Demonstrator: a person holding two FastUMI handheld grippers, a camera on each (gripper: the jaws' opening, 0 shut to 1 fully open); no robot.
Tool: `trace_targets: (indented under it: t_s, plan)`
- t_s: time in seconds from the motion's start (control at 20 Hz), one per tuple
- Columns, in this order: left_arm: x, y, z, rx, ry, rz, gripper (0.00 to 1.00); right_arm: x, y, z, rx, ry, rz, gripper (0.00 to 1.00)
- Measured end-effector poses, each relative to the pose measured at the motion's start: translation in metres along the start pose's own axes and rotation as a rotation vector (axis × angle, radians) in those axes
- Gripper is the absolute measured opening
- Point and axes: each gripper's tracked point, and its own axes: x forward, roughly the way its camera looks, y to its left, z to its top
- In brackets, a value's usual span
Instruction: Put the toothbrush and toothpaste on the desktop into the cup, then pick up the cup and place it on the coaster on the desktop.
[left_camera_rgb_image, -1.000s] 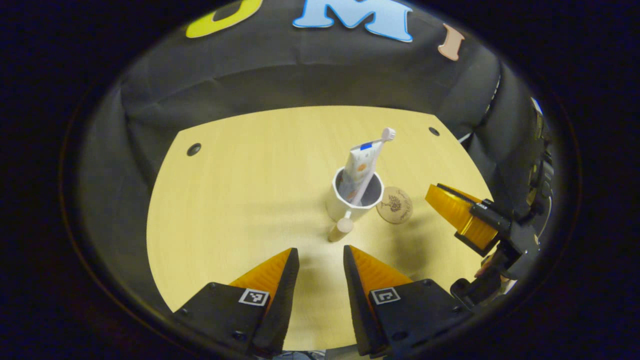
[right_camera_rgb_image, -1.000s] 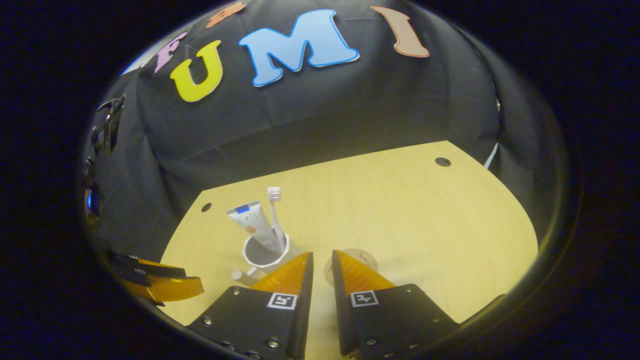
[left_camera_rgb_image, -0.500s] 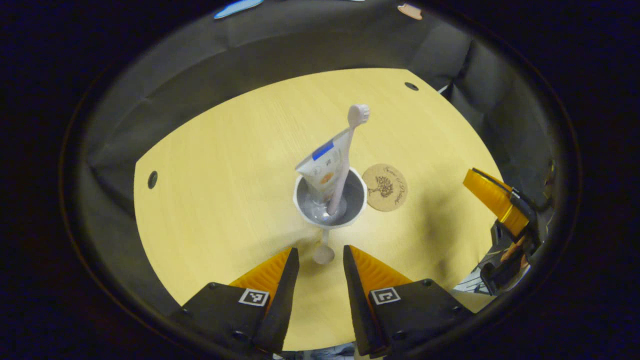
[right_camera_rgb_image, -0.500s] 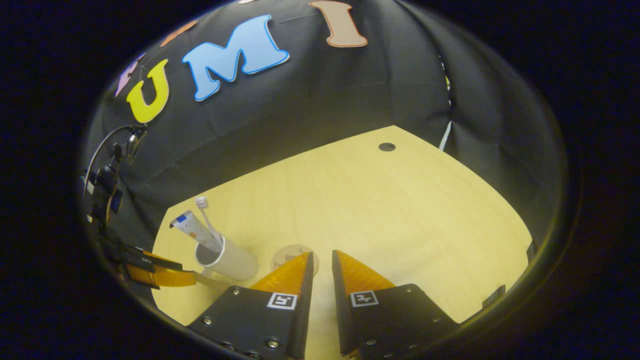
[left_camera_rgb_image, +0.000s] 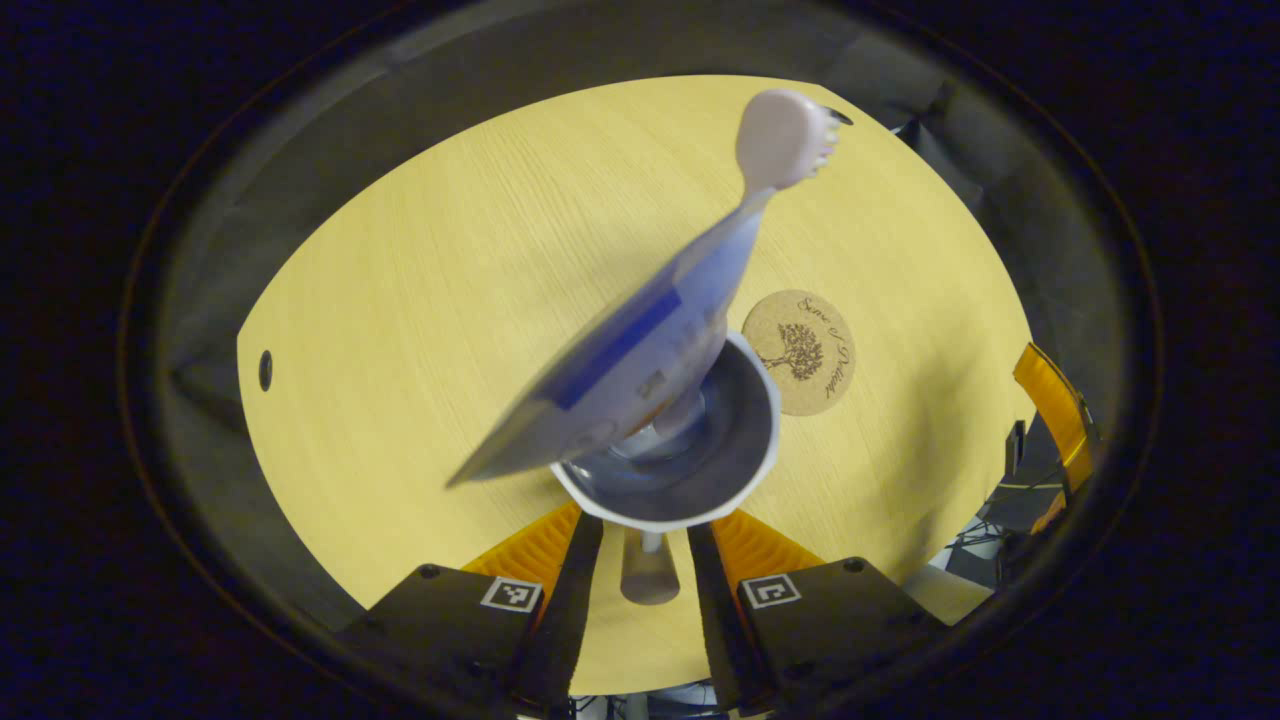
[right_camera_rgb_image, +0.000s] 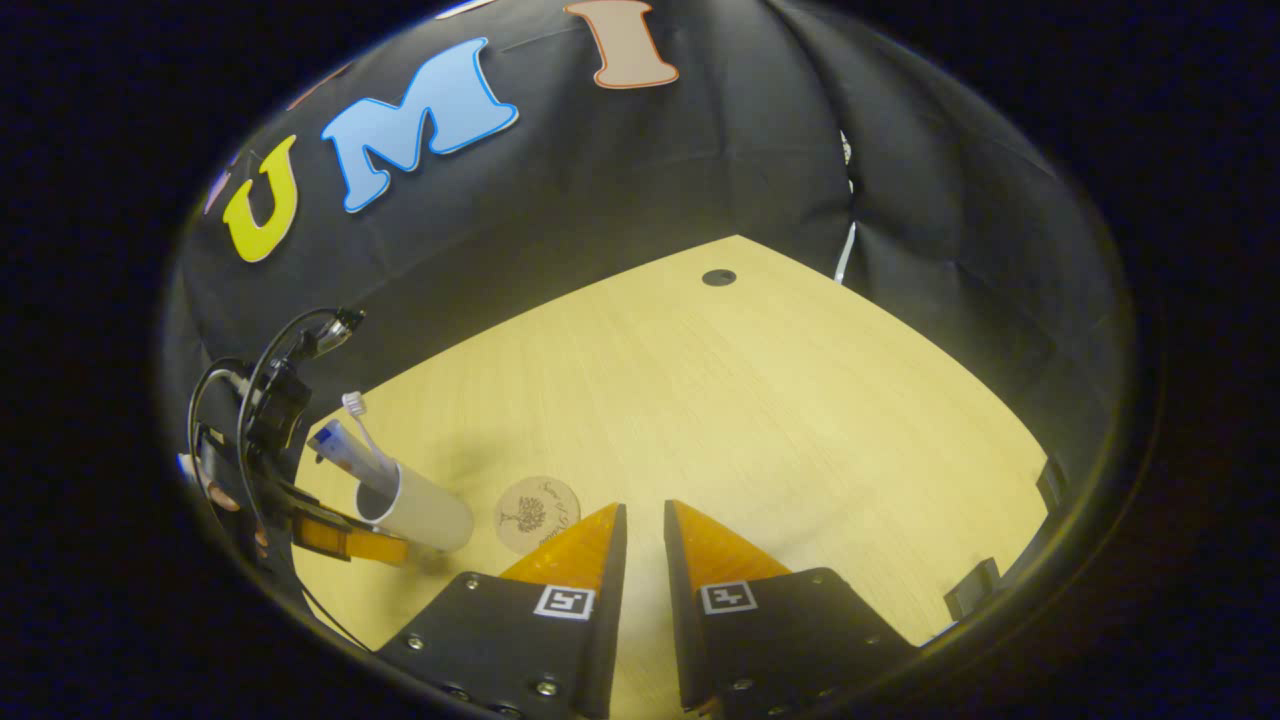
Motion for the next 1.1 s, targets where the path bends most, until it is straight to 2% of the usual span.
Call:
trace_targets:
  t_s: [0.1,0.15,0.25,0.35,0.4,0.65,1.1]
  plan:
    - [0.008,-0.002,0.001,-0.003,0.004,-0.008,0.58,-0.001,-0.003,-0.004,-0.001,0.010,-0.005,0.24]
    - [0.011,-0.006,-0.001,-0.011,0.012,-0.026,0.60,-0.001,-0.005,-0.005,0.000,0.016,-0.007,0.24]
    - [0.014,-0.007,0.000,-0.030,0.003,-0.026,0.36,-0.001,-0.008,-0.006,0.007,0.023,-0.010,0.24]
    - [0.012,-0.007,0.004,-0.037,-0.003,-0.018,0.33,0.001,-0.009,-0.007,0.015,0.030,-0.012,0.24]
    - [0.013,-0.008,0.003,-0.048,-0.003,-0.015,0.28,0.001,-0.009,-0.007,0.019,0.031,-0.012,0.24]
    - [0.006,-0.013,0.002,-0.071,-0.026,-0.032,0.28,0.001,-0.011,-0.006,0.025,0.036,-0.013,0.24]
    - [-0.017,-0.047,0.025,0.046,-0.070,-0.015,0.28,0.001,-0.011,-0.009,0.035,0.041,-0.006,0.24]
